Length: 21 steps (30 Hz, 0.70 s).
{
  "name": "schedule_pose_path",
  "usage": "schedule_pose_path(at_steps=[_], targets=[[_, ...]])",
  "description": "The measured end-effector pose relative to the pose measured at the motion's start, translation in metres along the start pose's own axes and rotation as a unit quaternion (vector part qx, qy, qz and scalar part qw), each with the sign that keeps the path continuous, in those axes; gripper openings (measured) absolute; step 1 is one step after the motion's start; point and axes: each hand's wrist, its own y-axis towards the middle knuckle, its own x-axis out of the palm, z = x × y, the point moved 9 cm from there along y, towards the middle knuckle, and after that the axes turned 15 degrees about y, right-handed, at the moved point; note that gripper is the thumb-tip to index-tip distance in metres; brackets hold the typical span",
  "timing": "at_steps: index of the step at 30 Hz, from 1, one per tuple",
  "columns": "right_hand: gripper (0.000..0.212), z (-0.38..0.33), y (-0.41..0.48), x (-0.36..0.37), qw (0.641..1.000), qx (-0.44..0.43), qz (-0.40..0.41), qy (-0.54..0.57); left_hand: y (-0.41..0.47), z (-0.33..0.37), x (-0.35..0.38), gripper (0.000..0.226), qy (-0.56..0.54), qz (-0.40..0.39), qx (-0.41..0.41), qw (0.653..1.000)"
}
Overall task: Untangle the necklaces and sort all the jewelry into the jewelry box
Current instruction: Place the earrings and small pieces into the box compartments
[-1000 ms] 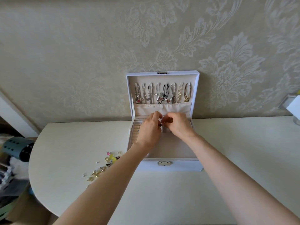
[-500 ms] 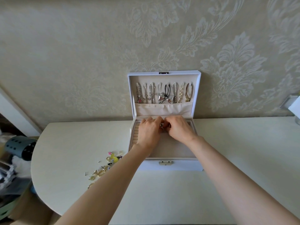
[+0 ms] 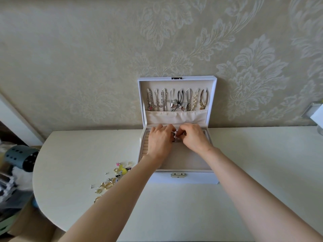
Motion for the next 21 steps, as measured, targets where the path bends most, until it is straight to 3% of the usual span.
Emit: schedule_pose_path(at_steps=[11, 21], targets=[[0.008, -0.013, 0.003, -0.002, 0.999, -0.005, 0.015, 0.035, -0.007, -0.022, -0.019, 0.034, -0.022, 0.021, -0.028, 0.999], [0.008, -0.102, -0.002, 0.058, 0.989, -0.133, -0.06, 0.033, -0.084, -0.104, -0.062, 0.033, -0.05, 0.002, -0.162, 0.986]])
